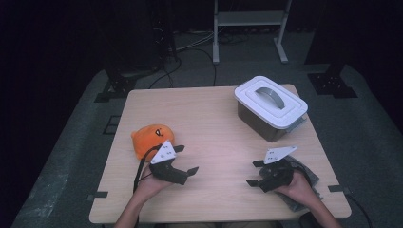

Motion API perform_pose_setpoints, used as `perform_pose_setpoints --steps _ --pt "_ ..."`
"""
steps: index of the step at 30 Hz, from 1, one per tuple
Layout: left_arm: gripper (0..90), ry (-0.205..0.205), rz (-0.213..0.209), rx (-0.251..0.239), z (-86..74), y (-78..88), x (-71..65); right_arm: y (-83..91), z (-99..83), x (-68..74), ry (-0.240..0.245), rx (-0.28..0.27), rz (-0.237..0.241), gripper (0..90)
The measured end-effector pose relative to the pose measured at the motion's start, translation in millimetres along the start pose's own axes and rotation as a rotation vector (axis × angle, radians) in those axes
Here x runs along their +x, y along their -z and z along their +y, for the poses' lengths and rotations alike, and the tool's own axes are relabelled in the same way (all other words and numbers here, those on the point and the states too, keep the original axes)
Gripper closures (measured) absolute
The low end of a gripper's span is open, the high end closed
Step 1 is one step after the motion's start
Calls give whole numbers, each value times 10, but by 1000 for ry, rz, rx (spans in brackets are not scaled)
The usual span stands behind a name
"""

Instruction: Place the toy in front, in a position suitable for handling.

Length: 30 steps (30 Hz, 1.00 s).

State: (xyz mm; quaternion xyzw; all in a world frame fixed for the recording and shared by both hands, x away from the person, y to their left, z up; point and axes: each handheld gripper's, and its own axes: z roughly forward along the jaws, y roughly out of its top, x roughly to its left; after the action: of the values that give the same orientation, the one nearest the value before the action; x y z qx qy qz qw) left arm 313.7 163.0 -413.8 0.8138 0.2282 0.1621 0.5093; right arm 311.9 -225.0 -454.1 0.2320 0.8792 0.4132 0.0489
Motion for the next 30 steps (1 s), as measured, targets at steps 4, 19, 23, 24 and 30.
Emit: perform_pose_setpoints --steps 4,19,23,24,30 --pt "76 2 31 -23 35 151 115 -3 0 4 1 1 3 207" --pt "75 -15 70 -72 137 478 447 4 8 -12 -9 -11 -1 207" --pt "75 -19 96 -74 127 539 581 -1 10 -10 -8 -8 1 207" --pt "75 -24 103 -75 123 551 616 -1 10 -9 -8 -9 2 207" --pt "76 7 135 -71 52 592 839 -10 13 1 -3 -6 10 207"
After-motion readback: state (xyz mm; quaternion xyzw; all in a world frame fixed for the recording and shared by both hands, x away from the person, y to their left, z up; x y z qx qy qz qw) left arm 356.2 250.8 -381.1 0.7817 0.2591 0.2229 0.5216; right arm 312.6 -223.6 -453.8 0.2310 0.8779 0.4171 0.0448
